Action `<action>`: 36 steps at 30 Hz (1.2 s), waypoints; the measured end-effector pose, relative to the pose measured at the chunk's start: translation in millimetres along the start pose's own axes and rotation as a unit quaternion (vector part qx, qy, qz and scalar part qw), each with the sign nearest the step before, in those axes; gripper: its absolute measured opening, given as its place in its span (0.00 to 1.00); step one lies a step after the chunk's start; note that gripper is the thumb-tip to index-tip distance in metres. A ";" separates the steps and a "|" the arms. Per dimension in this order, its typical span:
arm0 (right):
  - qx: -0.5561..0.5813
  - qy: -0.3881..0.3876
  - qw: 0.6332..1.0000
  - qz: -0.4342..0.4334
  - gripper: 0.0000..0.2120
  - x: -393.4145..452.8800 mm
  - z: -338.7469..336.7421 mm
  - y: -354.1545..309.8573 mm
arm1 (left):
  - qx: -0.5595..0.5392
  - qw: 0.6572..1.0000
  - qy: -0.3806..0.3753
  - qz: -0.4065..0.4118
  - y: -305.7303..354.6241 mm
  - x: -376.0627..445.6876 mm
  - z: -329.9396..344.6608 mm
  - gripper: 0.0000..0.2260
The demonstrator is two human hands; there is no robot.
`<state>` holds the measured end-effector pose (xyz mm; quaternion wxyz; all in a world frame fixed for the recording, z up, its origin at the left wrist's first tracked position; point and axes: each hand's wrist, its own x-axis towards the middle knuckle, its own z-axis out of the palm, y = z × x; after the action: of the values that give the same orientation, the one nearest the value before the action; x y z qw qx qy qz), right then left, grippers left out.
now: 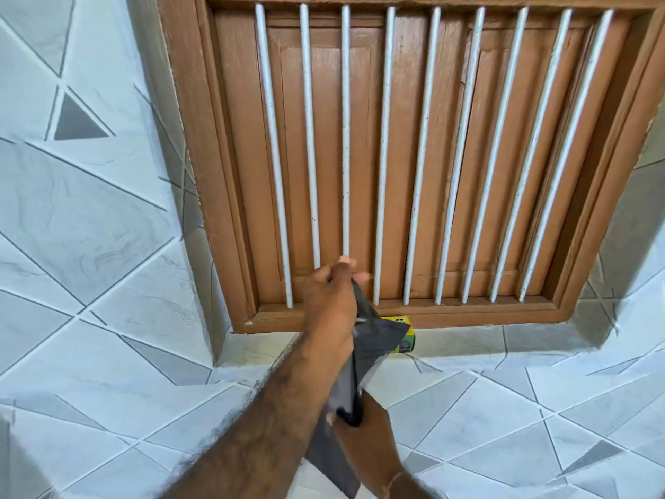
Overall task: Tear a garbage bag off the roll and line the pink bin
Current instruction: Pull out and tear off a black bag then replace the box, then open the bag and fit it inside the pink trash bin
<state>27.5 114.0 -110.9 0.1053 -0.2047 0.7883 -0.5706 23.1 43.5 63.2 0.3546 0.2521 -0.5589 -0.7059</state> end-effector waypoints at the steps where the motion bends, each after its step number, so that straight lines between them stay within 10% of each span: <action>1: 0.009 0.011 1.000 0.017 0.12 0.2 1.0 2.4 | -0.013 1.000 -0.013 0.000 11.0 -5.6 0.9 0.12; 9: -0.085 -0.054 0.995 -0.005 0.15 -22.8 -46.6 12.8 | -0.095 0.983 0.044 0.151 124.4 -42.5 -29.2 0.12; 17: 0.013 -0.182 0.983 -0.017 0.13 -87.7 -100.7 -34.0 | 0.411 0.868 0.127 0.248 92.6 -53.5 -84.3 0.29; 20: 0.049 -0.166 0.984 -0.036 0.21 -108.6 -112.0 -38.4 | 0.448 0.810 0.214 0.312 39.6 -127.8 -86.0 0.19; 25: 0.168 -0.163 0.972 0.012 0.14 -149.9 -111.2 -39.9 | 0.370 0.907 -0.007 0.199 -73.5 -264.6 -87.6 0.23; 36: 0.344 -0.243 0.899 0.116 0.03 -234.0 -86.1 -41.3 | 0.264 0.962 0.069 0.026 -51.0 -314.3 -149.3 0.17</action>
<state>210.7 280.5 -59.7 0.4231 -0.1947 0.5109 -0.7225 319.6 204.6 -35.9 0.3319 0.3704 -0.7060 -0.5042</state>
